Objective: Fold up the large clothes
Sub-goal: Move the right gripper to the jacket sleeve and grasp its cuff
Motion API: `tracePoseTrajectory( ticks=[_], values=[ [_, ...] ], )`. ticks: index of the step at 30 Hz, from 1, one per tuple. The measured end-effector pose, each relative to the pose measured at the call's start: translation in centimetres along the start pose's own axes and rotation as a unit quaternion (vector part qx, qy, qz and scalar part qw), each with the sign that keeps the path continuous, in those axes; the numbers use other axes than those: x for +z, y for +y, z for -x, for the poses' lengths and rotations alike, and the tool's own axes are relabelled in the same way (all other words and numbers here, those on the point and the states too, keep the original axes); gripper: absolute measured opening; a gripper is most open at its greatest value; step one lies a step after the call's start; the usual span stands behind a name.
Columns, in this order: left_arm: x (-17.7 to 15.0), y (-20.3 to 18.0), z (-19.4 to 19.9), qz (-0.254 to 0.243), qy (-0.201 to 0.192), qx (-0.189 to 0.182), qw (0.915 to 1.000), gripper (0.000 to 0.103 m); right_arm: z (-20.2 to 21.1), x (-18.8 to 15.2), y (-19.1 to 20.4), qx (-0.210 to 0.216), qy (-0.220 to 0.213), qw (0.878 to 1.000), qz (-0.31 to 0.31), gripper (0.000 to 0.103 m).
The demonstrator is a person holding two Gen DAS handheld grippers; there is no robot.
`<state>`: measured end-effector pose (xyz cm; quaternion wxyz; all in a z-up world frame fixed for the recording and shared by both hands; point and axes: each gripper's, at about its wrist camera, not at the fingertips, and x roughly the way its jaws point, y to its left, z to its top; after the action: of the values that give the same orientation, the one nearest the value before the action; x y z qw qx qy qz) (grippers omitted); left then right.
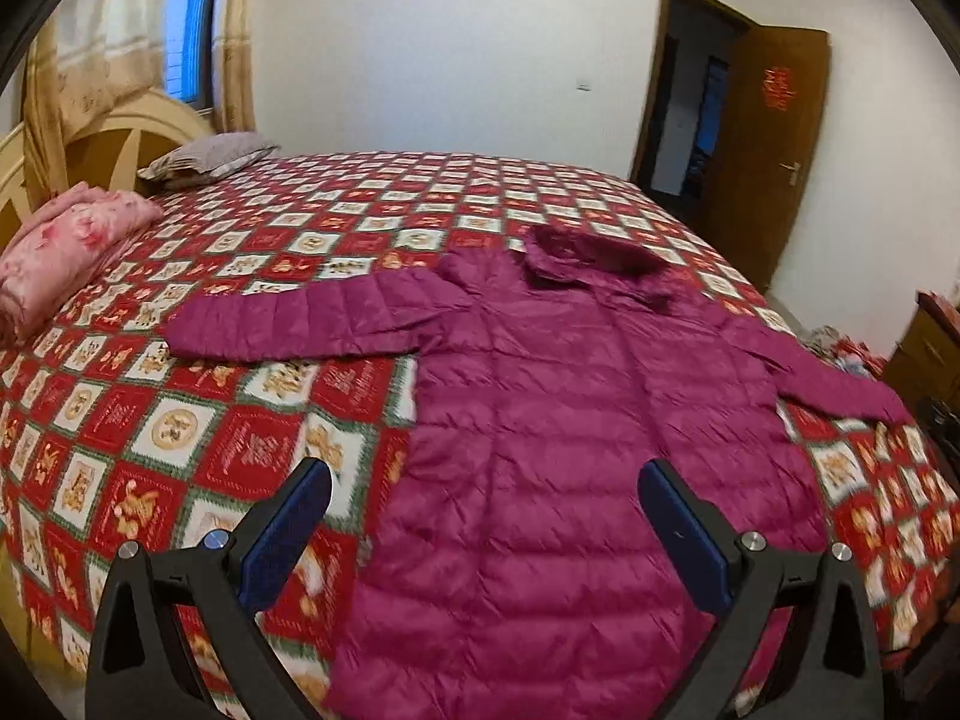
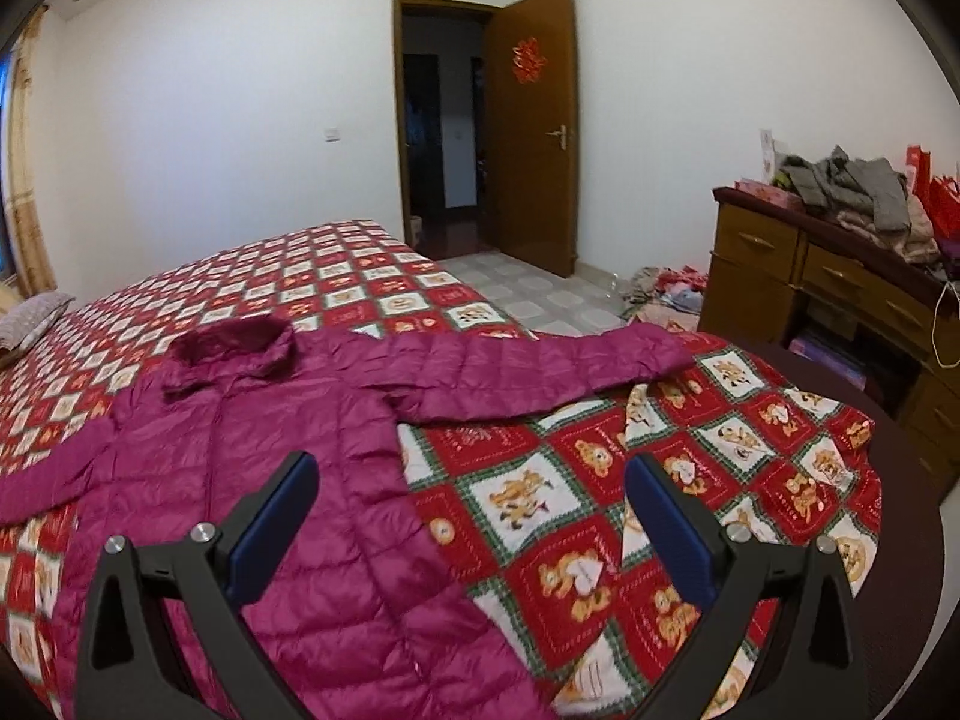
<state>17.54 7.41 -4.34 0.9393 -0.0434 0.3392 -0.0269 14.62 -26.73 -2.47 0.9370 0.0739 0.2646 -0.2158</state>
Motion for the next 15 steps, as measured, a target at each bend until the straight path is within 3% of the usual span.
tracePoseTrajectory(
  ticks=[7, 15],
  values=[
    [3.3, 1.2, -4.6, 0.013, 0.01, 0.028, 0.9995, 0.102, -3.6, 3.0, -0.2, -0.019, 0.012, 1.0, -0.02, 0.103],
    [5.0, 0.0, -9.6, -0.002, 0.018, 0.042, 0.999, 0.102, -7.8, 4.7, -1.1, -0.042, 0.039, 0.998, -0.028, 0.103]
  ],
)
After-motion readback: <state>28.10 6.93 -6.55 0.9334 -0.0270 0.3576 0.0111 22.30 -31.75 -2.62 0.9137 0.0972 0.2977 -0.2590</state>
